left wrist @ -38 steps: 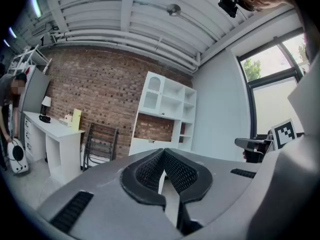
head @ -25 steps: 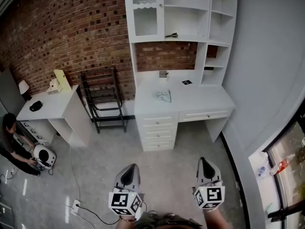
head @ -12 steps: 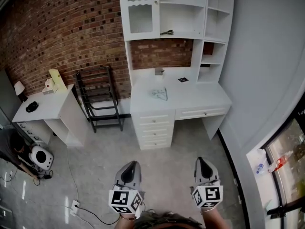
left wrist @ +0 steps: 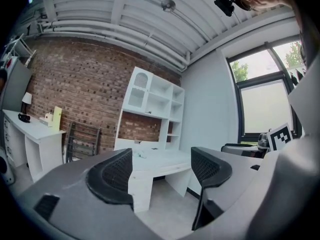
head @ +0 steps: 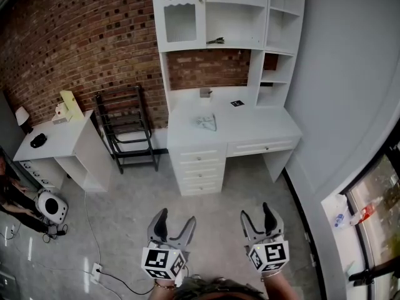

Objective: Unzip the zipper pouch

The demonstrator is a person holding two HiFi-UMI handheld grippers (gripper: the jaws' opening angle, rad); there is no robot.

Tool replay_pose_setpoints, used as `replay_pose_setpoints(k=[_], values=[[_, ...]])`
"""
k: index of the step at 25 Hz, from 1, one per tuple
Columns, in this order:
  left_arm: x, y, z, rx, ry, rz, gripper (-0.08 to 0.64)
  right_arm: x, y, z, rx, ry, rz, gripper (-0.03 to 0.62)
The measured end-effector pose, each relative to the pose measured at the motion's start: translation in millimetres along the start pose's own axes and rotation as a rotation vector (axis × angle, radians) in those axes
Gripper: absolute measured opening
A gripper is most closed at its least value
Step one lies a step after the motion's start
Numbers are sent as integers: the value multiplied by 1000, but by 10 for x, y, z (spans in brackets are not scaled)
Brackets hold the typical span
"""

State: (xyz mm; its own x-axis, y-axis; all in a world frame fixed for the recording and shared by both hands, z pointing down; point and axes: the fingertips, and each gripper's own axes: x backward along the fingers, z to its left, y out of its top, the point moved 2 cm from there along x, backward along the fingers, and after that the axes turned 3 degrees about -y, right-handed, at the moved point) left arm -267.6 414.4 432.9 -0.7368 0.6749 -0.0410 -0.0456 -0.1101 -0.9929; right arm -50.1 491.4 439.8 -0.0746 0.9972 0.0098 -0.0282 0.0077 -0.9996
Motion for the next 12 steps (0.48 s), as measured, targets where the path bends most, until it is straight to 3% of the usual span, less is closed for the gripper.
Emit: replay_pose_setpoints(k=[3, 8, 12], values=[[-59, -26, -22, -4, -12, 11, 412, -67, 3, 40, 5, 47, -2, 418], [-158, -77, -115, -18, -27, 28, 530, -145, 12, 42, 15, 80, -14, 569], [-214, -44, -177, -10, -31, 6, 568, -183, 15, -26, 12, 89, -17, 574]])
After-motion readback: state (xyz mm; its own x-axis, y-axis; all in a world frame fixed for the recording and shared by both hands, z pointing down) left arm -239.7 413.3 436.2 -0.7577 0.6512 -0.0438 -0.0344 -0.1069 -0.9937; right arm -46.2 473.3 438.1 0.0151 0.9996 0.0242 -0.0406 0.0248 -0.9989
